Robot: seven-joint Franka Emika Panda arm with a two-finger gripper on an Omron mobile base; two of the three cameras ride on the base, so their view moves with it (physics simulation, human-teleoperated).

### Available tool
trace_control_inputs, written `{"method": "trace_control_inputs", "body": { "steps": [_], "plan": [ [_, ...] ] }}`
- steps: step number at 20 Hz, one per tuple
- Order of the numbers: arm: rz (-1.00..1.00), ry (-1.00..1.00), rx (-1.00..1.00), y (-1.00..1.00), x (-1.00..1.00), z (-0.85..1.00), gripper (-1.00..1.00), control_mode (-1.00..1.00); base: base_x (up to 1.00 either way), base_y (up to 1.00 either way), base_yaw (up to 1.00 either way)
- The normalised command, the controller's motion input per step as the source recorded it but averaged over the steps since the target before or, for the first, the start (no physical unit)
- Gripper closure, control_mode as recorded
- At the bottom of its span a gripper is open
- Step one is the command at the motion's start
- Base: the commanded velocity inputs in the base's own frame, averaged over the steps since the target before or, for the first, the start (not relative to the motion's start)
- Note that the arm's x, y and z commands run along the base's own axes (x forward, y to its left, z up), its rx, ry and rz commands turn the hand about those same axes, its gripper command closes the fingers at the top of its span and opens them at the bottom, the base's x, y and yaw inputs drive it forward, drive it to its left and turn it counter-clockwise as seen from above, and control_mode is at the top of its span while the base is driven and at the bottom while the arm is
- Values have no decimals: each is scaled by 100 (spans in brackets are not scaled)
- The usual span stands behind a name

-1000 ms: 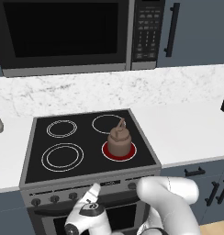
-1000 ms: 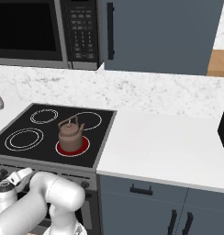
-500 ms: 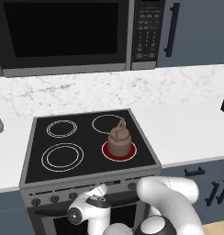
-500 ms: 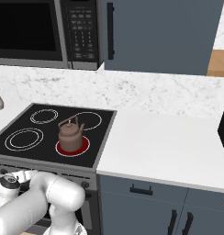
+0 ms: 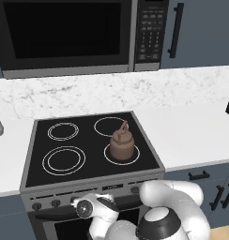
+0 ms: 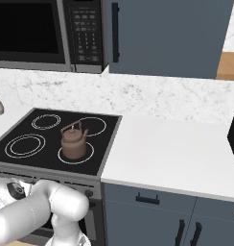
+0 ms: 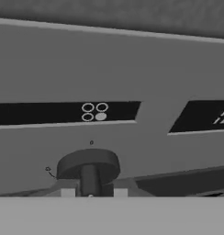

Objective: Turn off the front right burner of the stove.

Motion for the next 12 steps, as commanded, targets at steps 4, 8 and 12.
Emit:
{"method": "trace_control_inputs", "body": {
  "steps": [4,8,12],
  "plan": [
    [-32,0,47,-6,-8,2,100,-100,0,0,0],
    [0,1,-2,2,2,0,100,-100,0,0,0],
    [0,0,0,0,0,0,100,-100,0,0,0]
  ]
}}
